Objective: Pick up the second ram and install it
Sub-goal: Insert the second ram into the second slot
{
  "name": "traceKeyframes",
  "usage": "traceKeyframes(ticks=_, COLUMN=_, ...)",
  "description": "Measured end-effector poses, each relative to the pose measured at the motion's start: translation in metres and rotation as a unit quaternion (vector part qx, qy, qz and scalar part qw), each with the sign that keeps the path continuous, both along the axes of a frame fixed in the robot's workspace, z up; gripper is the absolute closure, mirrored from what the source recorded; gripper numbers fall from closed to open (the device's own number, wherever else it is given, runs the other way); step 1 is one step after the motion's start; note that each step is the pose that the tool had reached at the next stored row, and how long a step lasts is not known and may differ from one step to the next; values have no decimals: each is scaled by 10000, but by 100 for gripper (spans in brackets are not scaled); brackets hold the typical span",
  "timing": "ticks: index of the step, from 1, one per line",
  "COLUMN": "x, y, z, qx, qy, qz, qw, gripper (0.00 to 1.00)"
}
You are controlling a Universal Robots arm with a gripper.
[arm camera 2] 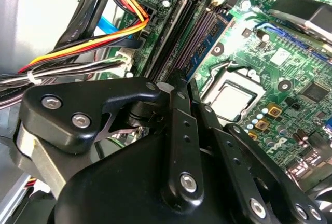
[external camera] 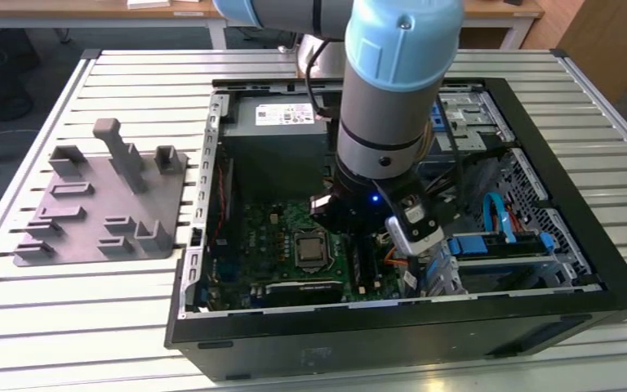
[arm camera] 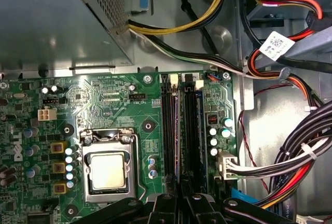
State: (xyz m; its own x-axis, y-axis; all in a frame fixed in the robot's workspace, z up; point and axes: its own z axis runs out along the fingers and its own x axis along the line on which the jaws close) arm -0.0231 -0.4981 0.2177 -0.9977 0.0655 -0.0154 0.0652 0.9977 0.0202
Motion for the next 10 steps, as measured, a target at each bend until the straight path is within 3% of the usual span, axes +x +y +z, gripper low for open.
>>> traceKeyframes(ticks=10, x=-10, y=28, z=-17, qx=-21, qy=0, qz=11, qw=10000, gripper=86)
